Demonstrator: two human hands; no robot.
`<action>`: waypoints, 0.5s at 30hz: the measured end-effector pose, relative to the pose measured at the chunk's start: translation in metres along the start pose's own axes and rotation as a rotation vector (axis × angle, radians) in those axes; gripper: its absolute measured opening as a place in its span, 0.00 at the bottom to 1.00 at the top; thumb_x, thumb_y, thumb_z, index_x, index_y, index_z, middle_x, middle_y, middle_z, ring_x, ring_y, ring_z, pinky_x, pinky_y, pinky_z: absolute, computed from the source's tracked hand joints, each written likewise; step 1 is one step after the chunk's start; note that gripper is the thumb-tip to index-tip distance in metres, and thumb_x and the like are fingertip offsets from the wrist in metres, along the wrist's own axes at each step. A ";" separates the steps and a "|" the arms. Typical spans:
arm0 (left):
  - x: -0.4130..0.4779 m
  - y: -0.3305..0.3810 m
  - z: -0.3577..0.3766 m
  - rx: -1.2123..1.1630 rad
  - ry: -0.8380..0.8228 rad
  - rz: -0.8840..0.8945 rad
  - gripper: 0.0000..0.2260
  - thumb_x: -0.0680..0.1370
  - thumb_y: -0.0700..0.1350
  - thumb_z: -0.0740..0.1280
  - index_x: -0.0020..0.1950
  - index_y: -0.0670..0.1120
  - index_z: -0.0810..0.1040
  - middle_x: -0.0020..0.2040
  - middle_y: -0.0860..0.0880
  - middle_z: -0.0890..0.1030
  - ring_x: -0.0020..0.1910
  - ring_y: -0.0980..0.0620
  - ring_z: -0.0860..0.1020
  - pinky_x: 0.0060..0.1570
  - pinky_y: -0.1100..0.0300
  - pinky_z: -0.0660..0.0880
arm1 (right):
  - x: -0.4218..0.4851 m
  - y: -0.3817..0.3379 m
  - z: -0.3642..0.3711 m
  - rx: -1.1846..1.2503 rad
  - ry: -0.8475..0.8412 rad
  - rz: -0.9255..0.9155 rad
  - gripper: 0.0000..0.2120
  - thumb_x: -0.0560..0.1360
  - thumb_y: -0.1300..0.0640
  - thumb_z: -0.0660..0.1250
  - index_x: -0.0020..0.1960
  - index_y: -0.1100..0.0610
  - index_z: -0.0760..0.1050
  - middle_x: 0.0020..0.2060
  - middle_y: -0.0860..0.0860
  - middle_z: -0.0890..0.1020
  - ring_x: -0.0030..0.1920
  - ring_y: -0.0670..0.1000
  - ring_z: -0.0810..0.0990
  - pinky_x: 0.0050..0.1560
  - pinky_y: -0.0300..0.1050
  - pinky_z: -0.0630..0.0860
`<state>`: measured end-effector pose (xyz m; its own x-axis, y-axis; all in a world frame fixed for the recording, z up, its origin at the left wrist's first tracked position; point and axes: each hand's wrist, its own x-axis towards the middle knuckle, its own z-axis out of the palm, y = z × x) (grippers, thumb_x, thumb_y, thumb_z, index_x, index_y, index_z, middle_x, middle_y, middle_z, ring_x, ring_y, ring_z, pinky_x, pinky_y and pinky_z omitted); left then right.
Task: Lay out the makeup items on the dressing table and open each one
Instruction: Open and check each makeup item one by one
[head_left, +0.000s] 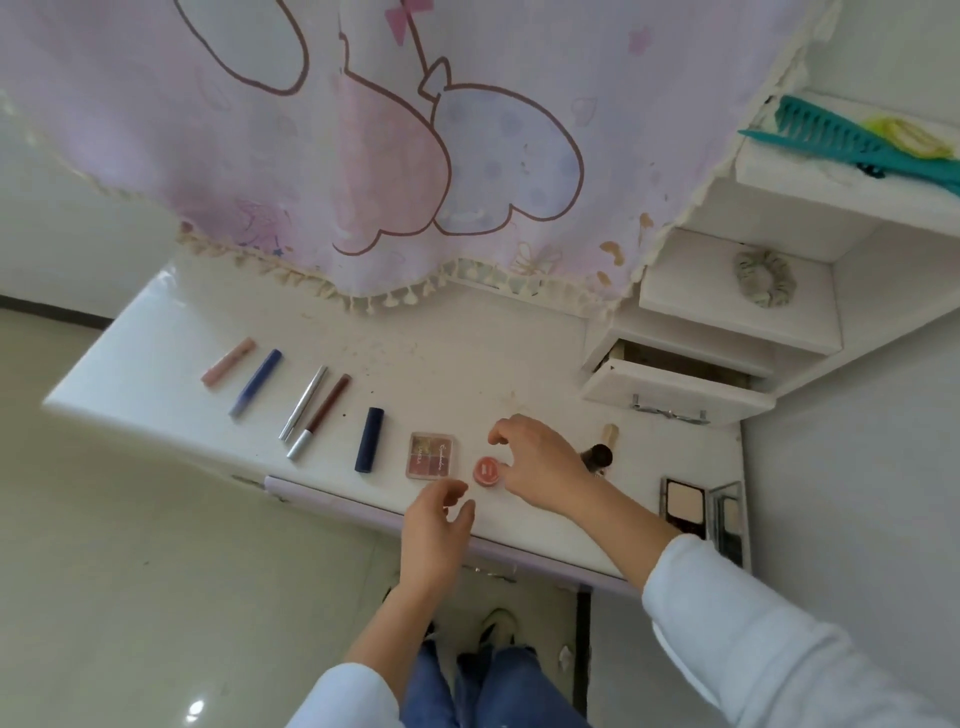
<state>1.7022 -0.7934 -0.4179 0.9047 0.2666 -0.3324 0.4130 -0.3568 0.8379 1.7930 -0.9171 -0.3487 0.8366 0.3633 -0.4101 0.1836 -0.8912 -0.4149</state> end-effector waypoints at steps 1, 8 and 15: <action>0.003 -0.004 -0.004 0.025 -0.028 -0.015 0.11 0.76 0.42 0.67 0.58 0.45 0.78 0.53 0.52 0.80 0.51 0.55 0.77 0.52 0.65 0.71 | 0.003 -0.001 0.010 -0.012 -0.029 0.030 0.20 0.76 0.61 0.64 0.67 0.55 0.69 0.63 0.52 0.73 0.61 0.53 0.73 0.59 0.49 0.73; 0.022 -0.016 -0.026 0.090 -0.248 -0.060 0.15 0.78 0.45 0.65 0.63 0.43 0.77 0.58 0.48 0.81 0.55 0.55 0.77 0.53 0.68 0.68 | 0.011 -0.009 0.056 -0.037 -0.051 0.196 0.20 0.76 0.62 0.61 0.67 0.53 0.68 0.60 0.53 0.70 0.56 0.56 0.75 0.53 0.50 0.75; 0.046 -0.009 -0.048 -0.022 -0.468 -0.122 0.12 0.80 0.44 0.60 0.59 0.44 0.79 0.51 0.49 0.82 0.51 0.52 0.79 0.52 0.62 0.72 | 0.002 -0.018 0.059 0.414 0.143 0.456 0.20 0.72 0.59 0.71 0.64 0.54 0.74 0.56 0.51 0.79 0.53 0.51 0.78 0.53 0.40 0.73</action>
<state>1.7347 -0.7355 -0.4201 0.8019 -0.1277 -0.5837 0.5213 -0.3277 0.7879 1.7610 -0.8845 -0.3902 0.8496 -0.0940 -0.5190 -0.3987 -0.7585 -0.5154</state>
